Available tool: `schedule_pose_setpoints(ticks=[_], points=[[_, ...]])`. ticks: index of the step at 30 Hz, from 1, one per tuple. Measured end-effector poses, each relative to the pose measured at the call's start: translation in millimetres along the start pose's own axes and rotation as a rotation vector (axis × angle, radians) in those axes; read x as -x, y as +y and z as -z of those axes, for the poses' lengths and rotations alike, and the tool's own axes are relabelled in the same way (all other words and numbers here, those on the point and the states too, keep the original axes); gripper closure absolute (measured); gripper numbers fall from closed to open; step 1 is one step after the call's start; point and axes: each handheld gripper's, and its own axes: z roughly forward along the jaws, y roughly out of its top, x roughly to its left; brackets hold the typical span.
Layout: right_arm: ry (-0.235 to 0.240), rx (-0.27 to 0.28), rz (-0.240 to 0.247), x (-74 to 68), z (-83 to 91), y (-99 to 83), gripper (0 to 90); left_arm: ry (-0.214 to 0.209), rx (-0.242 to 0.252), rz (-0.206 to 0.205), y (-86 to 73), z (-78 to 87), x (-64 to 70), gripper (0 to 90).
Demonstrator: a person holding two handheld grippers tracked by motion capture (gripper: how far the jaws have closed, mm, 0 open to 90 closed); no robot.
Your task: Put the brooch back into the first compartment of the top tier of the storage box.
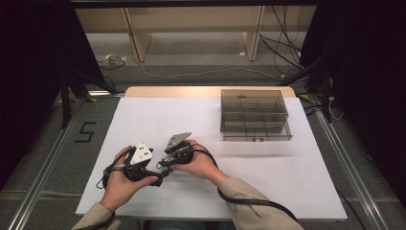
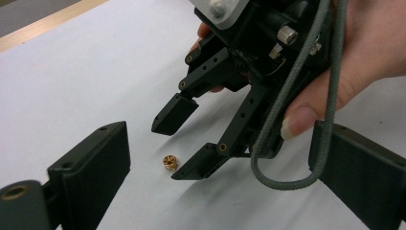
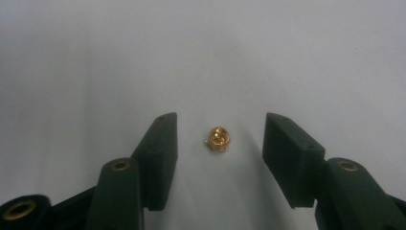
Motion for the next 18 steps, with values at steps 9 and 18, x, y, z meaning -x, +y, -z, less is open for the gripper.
schedule_pose_setpoints(ticks=[9, 18], points=[[0.001, -0.032, 0.016, -1.5, -4.6, 2.5, 52.4, 0.002, 0.001, -0.001, 0.1, 0.1, -0.1, 7.1], [0.005, -0.048, 0.033, -2.7, -9.2, 4.8, 57.0, 0.003, 0.001, -0.001, 0.1, 0.1, -0.2, 7.1]])
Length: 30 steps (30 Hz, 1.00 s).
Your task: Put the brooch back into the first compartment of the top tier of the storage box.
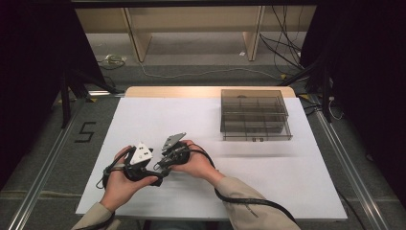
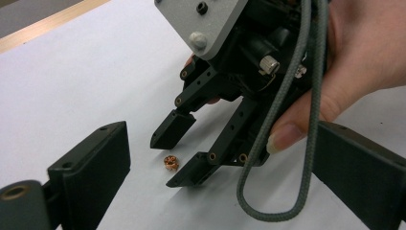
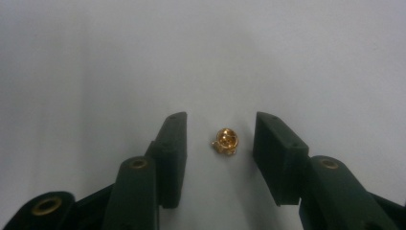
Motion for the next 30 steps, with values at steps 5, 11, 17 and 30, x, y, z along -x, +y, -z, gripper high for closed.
schedule_pose_setpoints(ticks=[5, 11, 17, 30], points=[[-0.002, -0.006, -0.004, 0.1, -0.6, 0.9, 59.9, 0.0, 0.0, -0.001, 0.1, -0.2, 0.1, 7.2], [-0.007, -0.008, 0.011, -0.7, -2.2, 2.4, 63.0, 0.002, 0.0, -0.002, 0.1, -0.3, 0.1, 7.2], [-0.006, -0.003, 0.023, -1.1, -4.0, 3.5, 67.8, 0.003, 0.001, -0.001, 0.2, 0.1, -0.1, 7.2], [-0.002, -0.003, 0.015, -0.1, -4.2, 3.7, 77.4, 0.003, 0.001, -0.001, 0.1, -0.1, -0.2, 7.3]])
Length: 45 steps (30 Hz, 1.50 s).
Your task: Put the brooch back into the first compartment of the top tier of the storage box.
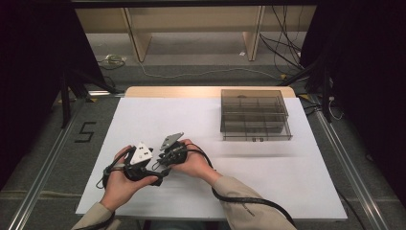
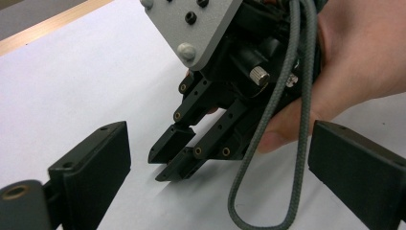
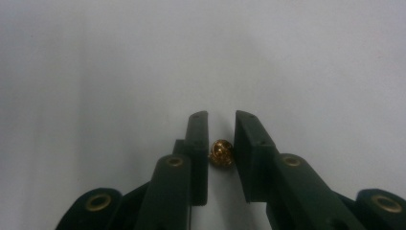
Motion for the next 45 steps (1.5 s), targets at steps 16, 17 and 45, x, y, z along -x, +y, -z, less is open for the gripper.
schedule_pose_setpoints(ticks=[16, 17, 45], points=[[0.011, -0.001, -0.01, 0.7, 0.1, 0.2, 80.8, 0.0, 0.001, 0.0, -0.2, -0.3, -0.2, 7.4], [0.011, 0.001, -0.008, 0.9, 0.0, 0.2, 80.8, 0.0, 0.001, 0.0, -0.1, -0.2, -0.2, 7.4], [-0.006, 0.06, -0.038, 4.7, 16.1, -1.5, 81.7, 0.008, 0.004, 0.002, 0.0, 0.2, -0.2, 7.4]])
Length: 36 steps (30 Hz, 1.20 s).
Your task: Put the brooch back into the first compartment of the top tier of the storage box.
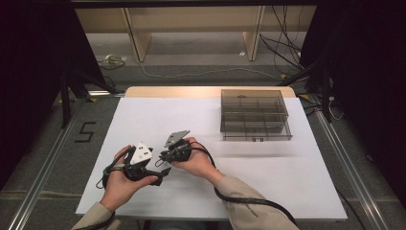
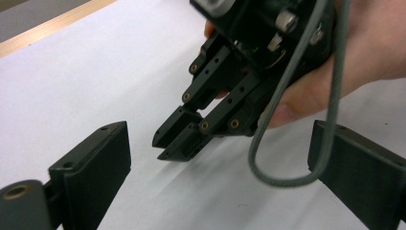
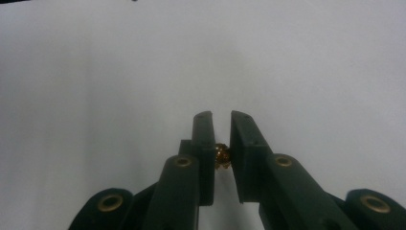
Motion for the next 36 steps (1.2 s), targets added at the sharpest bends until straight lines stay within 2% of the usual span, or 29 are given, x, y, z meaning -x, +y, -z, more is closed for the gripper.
schedule_pose_setpoints(ticks=[19, 36], points=[[-0.024, 0.068, -0.017, 4.5, 27.6, -1.8, 81.7, 0.007, -0.003, -0.003, 0.0, 0.4, -0.5, 7.4], [-0.043, 0.098, -0.017, 8.4, 52.9, -5.7, 81.7, 0.012, -0.005, -0.002, 0.0, 0.3, -0.6, 7.3]])
